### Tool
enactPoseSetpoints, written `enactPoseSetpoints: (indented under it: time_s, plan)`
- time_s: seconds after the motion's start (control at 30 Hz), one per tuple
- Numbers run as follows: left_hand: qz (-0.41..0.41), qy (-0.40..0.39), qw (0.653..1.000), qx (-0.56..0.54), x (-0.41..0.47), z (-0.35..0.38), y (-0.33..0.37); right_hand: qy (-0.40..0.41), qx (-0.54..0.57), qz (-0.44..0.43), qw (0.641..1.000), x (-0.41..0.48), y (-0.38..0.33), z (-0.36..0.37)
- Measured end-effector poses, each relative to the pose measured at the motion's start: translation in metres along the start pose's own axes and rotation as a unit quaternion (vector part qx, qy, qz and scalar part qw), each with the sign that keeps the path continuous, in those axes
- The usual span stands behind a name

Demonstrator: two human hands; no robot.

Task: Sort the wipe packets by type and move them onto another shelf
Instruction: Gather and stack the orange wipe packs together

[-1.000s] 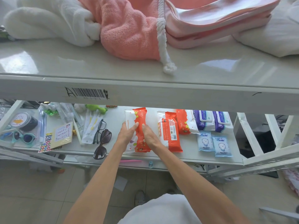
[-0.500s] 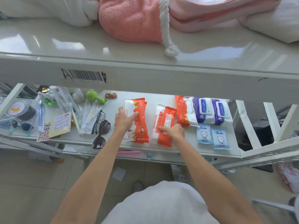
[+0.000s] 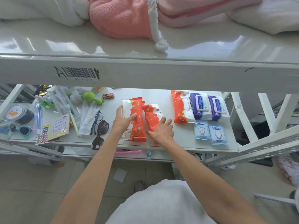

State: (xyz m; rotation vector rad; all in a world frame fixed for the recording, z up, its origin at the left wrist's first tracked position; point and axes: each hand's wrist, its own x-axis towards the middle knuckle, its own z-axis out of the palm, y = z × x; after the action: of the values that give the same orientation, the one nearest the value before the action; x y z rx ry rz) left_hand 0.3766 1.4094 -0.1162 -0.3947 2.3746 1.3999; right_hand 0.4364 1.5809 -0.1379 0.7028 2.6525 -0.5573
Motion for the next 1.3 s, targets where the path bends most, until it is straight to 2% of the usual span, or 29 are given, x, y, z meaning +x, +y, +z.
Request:
enactPoseSetpoints:
  time_s: [0.13, 0.3, 0.4, 0.57, 0.67, 0.77, 1.0, 1.13, 1.3]
  plan:
    - [-0.045, -0.005, 0.999, -0.012, -0.001, -0.001, -0.002, -0.023, 0.005, 0.001, 1.000, 0.006, 0.005, -0.004]
    - [-0.052, -0.030, 0.998, -0.021, 0.003, -0.001, -0.004, -0.028, 0.039, 0.059, 0.997, 0.015, 0.023, -0.007]
    - [-0.049, -0.030, 0.998, -0.019, 0.002, -0.002, -0.004, -0.022, 0.084, 0.033, 0.996, 0.017, 0.028, -0.015]
    - [-0.045, -0.033, 0.998, -0.013, 0.004, -0.004, -0.006, -0.113, 0.203, -0.033, 0.972, 0.035, 0.041, -0.081]
    - [-0.044, -0.031, 0.999, -0.009, 0.004, -0.004, -0.008, -0.071, 0.194, -0.072, 0.976, 0.044, 0.053, -0.128]
    - [-0.041, -0.029, 0.999, -0.007, 0.003, -0.004, -0.008, -0.010, 0.253, -0.064, 0.965, 0.050, 0.061, -0.161]
    - [-0.038, -0.037, 0.998, -0.037, 0.004, -0.006, -0.008, -0.084, 0.316, -0.062, 0.943, 0.055, 0.065, -0.174]
    - [-0.035, -0.041, 0.998, -0.039, 0.005, -0.006, -0.010, -0.079, 0.280, -0.092, 0.952, 0.053, 0.066, -0.172]
    - [-0.043, -0.064, 0.995, -0.069, 0.010, -0.010, -0.006, -0.074, 0.302, -0.058, 0.949, 0.061, 0.067, -0.168]
